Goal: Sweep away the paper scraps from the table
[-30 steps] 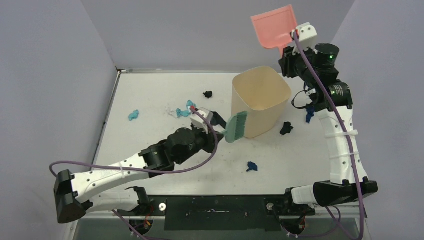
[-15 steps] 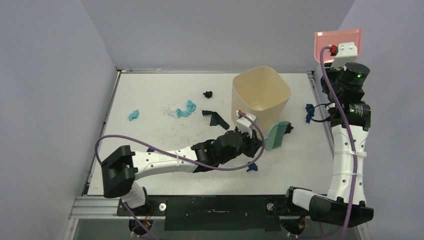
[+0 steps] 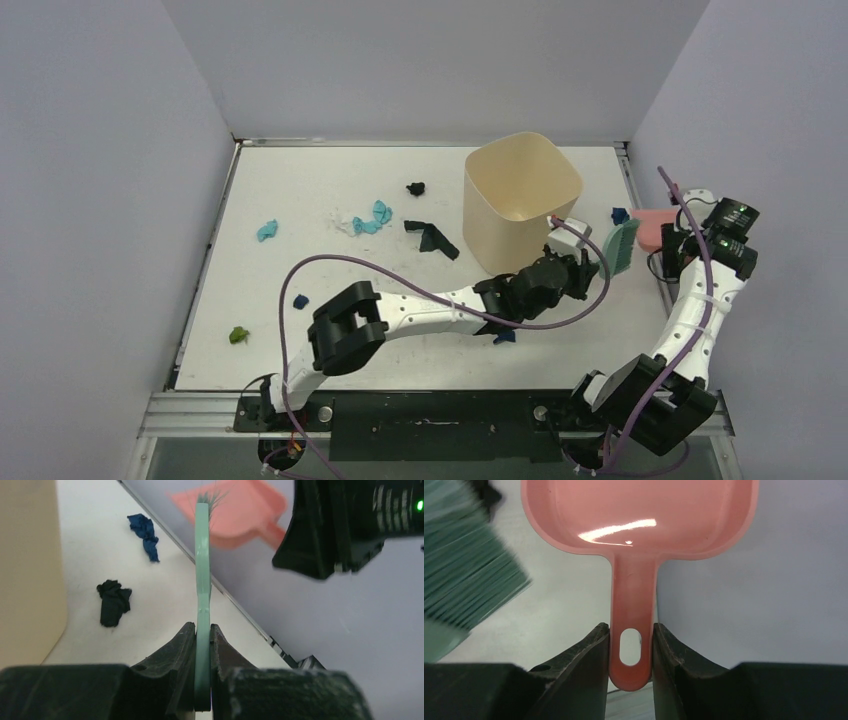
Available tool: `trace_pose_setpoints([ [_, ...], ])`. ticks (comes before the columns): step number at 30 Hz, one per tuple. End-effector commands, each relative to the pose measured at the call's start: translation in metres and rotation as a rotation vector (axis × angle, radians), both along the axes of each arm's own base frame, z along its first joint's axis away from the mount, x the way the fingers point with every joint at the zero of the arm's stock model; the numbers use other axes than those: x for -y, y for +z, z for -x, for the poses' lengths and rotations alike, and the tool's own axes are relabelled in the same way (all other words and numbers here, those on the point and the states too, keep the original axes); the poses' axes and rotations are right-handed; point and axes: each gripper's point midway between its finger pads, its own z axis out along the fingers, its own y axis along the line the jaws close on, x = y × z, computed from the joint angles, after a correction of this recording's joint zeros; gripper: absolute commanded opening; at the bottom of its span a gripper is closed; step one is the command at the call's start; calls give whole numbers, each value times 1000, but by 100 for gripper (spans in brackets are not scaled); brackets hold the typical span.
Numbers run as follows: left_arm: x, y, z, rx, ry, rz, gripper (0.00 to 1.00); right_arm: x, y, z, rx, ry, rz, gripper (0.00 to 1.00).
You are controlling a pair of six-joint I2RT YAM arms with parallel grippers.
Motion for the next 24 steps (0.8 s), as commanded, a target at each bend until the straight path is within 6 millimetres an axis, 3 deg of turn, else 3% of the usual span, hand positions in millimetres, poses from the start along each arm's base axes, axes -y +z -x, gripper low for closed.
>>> trace_pose_setpoints([
  [1, 41, 25, -20, 88, 49, 96, 0, -15, -17, 27, -86, 78, 22, 5],
  [3, 56, 33, -28, 107, 73, 116, 0, -12, -21, 37, -122, 65, 48, 5],
  [7, 70, 20, -44, 105, 131, 107, 0, -16, -19, 46, -127, 63, 55, 5],
  [14, 83, -16, -76, -33, 159, 216, 0, -18, 0, 29, -31, 44, 20, 5],
  [19, 88, -45, -88, -109, 154, 258, 0, -17, 8, 19, 5, 46, 12, 5],
  [24, 94, -72, -105, -164, 197, 318, 0, -20, 3, 13, 24, 49, -19, 5],
])
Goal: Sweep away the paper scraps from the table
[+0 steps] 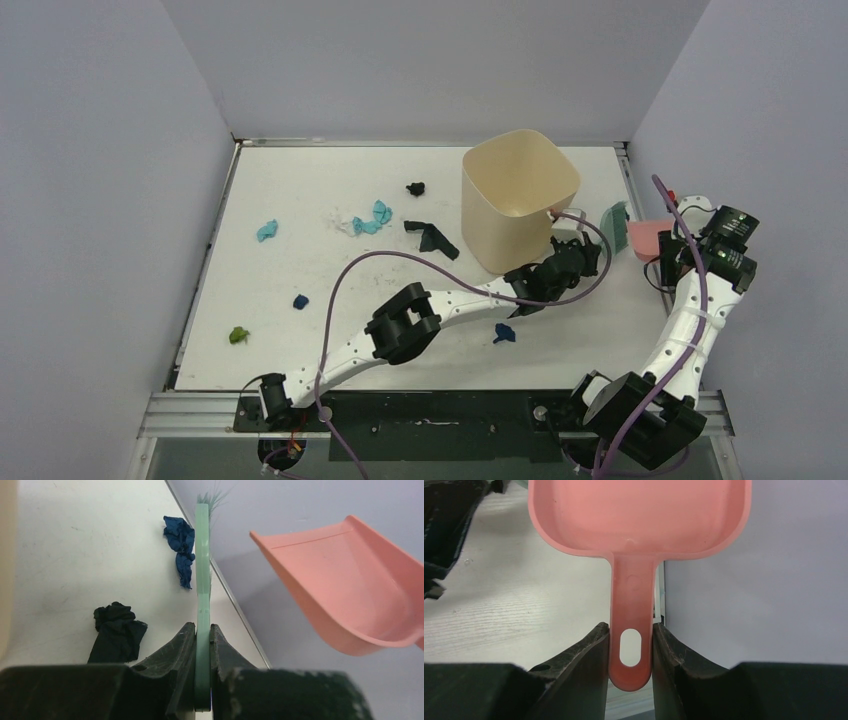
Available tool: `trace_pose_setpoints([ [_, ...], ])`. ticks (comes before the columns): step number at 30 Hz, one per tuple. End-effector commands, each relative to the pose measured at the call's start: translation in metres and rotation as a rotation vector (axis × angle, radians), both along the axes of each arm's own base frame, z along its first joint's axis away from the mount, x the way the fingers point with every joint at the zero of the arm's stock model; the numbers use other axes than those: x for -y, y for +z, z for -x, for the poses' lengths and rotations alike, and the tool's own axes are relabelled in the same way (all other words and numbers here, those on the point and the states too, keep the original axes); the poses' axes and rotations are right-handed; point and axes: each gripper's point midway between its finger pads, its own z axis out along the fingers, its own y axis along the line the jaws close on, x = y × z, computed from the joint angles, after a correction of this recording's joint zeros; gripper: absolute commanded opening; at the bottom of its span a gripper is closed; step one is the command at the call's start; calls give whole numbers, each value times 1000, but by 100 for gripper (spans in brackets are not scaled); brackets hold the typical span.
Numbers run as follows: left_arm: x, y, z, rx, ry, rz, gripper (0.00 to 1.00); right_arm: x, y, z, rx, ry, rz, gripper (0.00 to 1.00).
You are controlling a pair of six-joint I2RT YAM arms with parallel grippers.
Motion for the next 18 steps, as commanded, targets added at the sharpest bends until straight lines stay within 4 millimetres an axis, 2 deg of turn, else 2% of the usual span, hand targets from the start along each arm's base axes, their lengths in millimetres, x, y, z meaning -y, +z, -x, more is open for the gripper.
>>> trace_pose_setpoints([
  [1, 15, 18, -12, -49, 10, 214, 0, -2, 14, -17, 82, 15, -19, 5],
  [4, 19, 2, -25, -130, 3, 304, 0, -6, 13, -19, 84, 26, -37, 5],
  [10, 9, -37, -43, -304, 58, 388, 0, -6, 14, -24, 96, 33, -47, 5],
  [14, 3, -55, -45, -403, 75, 386, 0, -8, 14, -27, 104, 43, -67, 5],
  [16, -1, -55, -42, -454, 93, 369, 0, -9, 14, -29, 109, 45, -77, 5],
  [18, -9, -59, -37, -578, 140, 378, 0, -10, 14, -31, 113, 48, -84, 5],
])
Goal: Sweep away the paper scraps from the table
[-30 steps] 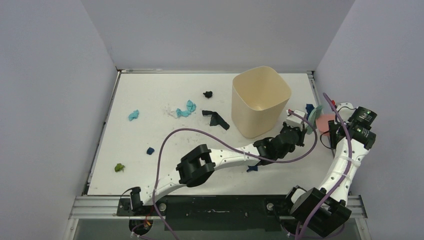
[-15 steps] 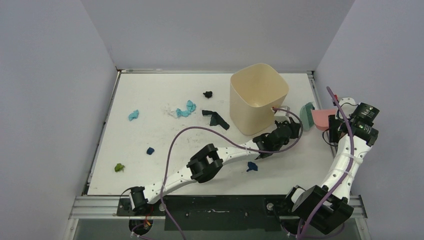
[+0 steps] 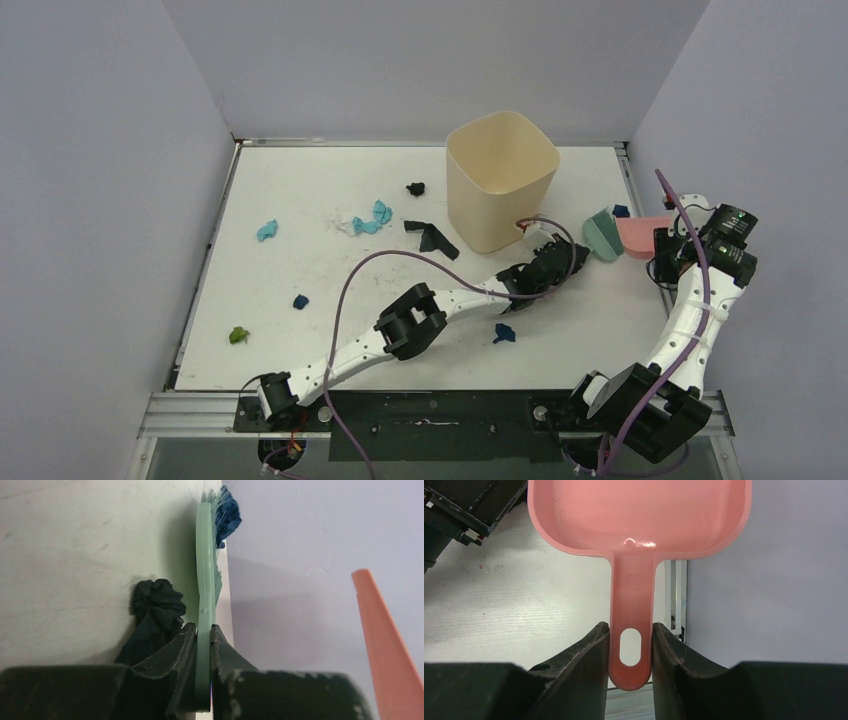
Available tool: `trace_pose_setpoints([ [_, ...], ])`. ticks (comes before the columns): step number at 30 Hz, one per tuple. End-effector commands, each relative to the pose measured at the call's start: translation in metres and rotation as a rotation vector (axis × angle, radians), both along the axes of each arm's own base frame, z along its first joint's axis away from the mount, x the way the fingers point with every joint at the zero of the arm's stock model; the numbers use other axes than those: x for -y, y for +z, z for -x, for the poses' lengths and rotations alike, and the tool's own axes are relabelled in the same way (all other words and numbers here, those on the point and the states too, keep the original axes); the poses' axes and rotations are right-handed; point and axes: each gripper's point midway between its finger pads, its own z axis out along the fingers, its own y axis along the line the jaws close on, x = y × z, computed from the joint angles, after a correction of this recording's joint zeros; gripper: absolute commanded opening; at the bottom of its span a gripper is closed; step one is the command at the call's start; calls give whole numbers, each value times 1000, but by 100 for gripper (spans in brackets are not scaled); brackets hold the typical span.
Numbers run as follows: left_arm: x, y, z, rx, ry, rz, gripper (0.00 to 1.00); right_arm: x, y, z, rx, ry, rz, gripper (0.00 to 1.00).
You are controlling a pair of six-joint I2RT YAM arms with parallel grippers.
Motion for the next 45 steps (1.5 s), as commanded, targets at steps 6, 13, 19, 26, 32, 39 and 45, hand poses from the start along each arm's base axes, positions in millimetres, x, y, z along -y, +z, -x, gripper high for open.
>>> trace_pose_setpoints([
  [6, -43, 8, 28, -369, 71, -12, 0, 2, 26, -23, 122, 20, 13, 5],
  [13, -96, 28, 64, -384, 99, -27, 0, -4, 31, -27, 154, 41, -1, 5],
  [19, -172, -5, 100, -478, 130, -139, 0, -8, 30, -29, 172, 71, -4, 5],
  [26, -257, -17, 137, -527, 107, -205, 0, -27, 19, -26, 125, 291, -1, 5],
  [32, -297, 14, 154, -371, -16, -314, 0, -57, -21, 8, -76, 691, 50, 5],
  [39, -343, 95, 162, -82, -171, -589, 0, -80, -61, 52, -232, 1069, 145, 5],
  [45, -366, 173, 160, 117, -248, -780, 0, -92, -66, 65, -271, 1233, 228, 5],
])
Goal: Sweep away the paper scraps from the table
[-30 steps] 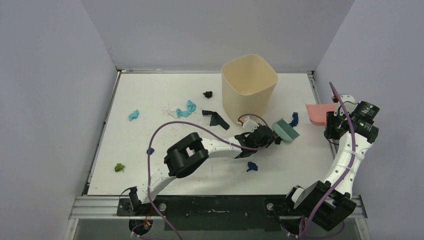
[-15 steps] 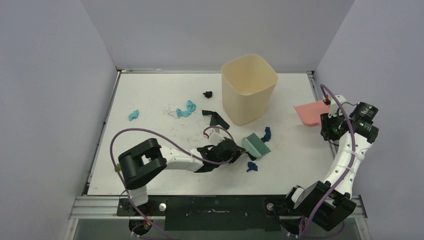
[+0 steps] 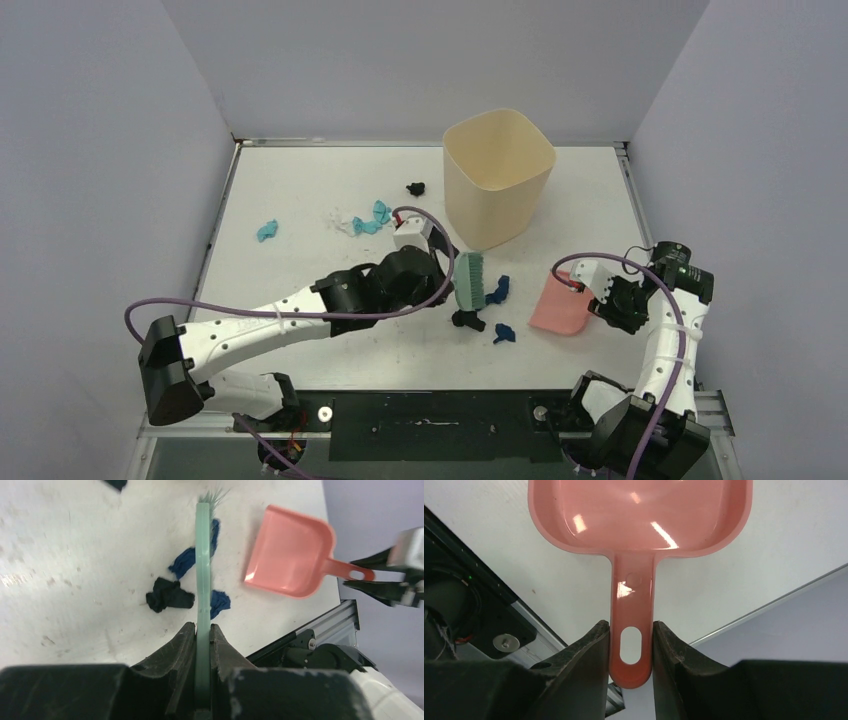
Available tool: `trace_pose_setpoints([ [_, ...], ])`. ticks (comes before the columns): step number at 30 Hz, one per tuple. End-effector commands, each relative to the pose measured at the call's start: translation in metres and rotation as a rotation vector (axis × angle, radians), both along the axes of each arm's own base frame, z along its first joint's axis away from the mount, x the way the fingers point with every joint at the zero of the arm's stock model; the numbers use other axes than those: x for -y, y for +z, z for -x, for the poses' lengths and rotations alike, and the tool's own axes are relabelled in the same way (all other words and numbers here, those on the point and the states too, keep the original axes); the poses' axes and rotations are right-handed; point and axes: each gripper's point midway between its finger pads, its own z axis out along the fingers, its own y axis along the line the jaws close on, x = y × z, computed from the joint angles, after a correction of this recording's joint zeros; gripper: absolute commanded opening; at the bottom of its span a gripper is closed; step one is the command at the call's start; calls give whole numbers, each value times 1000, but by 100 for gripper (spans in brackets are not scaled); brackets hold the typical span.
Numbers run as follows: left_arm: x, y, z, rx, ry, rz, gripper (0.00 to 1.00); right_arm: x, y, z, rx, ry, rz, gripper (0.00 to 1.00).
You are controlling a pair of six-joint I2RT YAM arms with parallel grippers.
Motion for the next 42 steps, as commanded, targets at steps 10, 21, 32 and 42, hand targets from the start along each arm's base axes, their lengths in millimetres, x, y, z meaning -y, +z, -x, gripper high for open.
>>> trace_pose_setpoints([
  [10, -59, 49, -16, 74, -243, -799, 0, 2, -5, 30, -58, 393, 204, 5],
  [21, 4, -32, -6, -118, -424, -800, 0, -21, -22, 19, -169, 400, 42, 5],
  [32, 113, -23, 1, -132, -496, -353, 0, -69, -16, -18, -158, 275, -82, 5],
  [42, 140, 48, 7, -53, -506, -104, 0, -77, -31, -23, -182, 206, -90, 5],
])
